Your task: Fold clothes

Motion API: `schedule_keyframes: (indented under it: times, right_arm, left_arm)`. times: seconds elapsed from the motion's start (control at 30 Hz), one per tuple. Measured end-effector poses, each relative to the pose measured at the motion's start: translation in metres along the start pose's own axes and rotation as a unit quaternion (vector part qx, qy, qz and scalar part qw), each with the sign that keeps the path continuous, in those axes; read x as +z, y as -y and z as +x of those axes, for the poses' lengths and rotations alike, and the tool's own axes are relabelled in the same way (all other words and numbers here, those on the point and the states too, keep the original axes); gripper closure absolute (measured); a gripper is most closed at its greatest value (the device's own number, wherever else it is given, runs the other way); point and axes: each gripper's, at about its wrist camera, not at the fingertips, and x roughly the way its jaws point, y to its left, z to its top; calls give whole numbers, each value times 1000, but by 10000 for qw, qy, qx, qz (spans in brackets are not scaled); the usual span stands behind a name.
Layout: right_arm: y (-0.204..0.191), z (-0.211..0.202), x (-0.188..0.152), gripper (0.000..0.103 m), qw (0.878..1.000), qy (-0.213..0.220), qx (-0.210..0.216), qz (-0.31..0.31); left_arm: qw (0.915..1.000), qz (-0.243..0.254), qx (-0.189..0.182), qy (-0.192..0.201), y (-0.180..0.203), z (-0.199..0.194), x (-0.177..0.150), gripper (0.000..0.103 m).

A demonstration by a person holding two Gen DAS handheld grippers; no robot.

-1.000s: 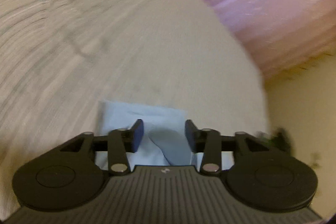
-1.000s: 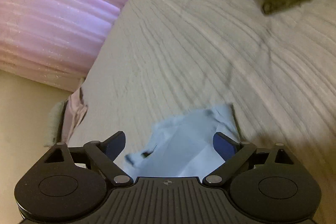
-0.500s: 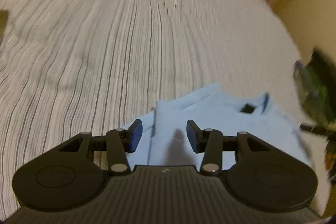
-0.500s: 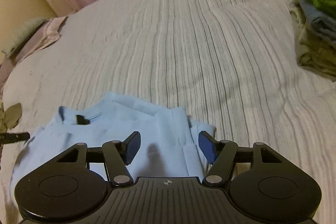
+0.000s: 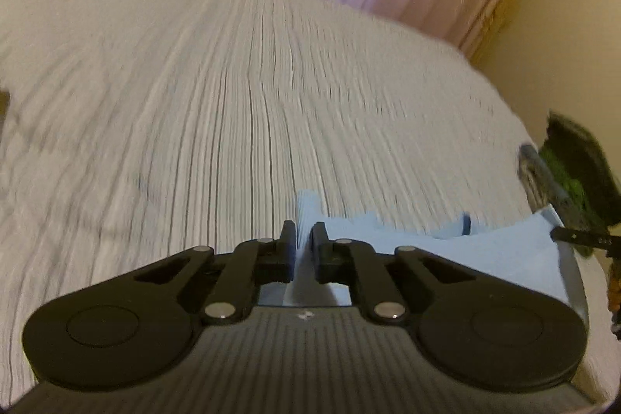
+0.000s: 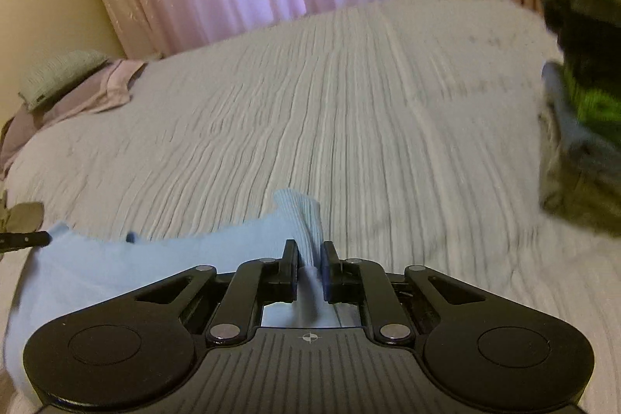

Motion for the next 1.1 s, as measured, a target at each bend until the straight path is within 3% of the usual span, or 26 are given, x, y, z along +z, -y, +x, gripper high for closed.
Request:
schedule_keyframes:
  times: [0.17,0.2,0.33,0.4,0.43,0.47,0.5,0.6,0.73,0.83,0.9,0.97,1.1]
  right_arm:
    - [1,27,-3,96,9986,-325,-415,91]
    - [1,32,-4,96,9979,-390,-497,109]
    - [2,53,-6,95,9943,-649,-828,182]
    - [2,64,-7,92,9918,-778,-993,218]
    - [2,69,-8,61,9903,-843,-1075,236]
    - [0,66,-6,18,9882,-792,-1290,234]
    - [-3,55,-4,14,9871,-627,-1460,173]
    - [-26,26,1,15,9879,-478,-1469,-89]
    - [-75,8,-14,15,9957,-652,-502,-435]
    - [-108,23,-36,15,9890,-953,-98,-1130]
    - [-108,46,-50,15,9817,-1220,-406,-1406]
    - [-91,56,-58,15,9800,-1297,-849,-1245]
    - [-65,30,-53,15,9862,-1137,-1062,-560]
  left_arm:
    - [9992,172,264,259,10,16,5,97]
    - [9987,213,380,273,12,23,2,103]
    - [9957,176,846,-320,1,51,-14,103]
    - [9949,79,862,-512,-4,52,-20,103]
    - [9944,33,889,-563,-6,49,-21,99]
    - [9937,-33,961,-572,-8,44,-21,97]
    - [9930,-119,1029,-567,-10,38,-19,94]
    - [9926,-336,1081,-438,-2,13,-12,93]
    - [9976,-75,474,-500,37,-5,-23,93]
    - [9976,289,115,-622,67,-2,-42,92]
    - [9955,610,-12,-729,86,10,-59,90]
    - [9929,866,215,-788,88,26,-68,89]
    - [9942,377,505,-870,57,40,-58,100]
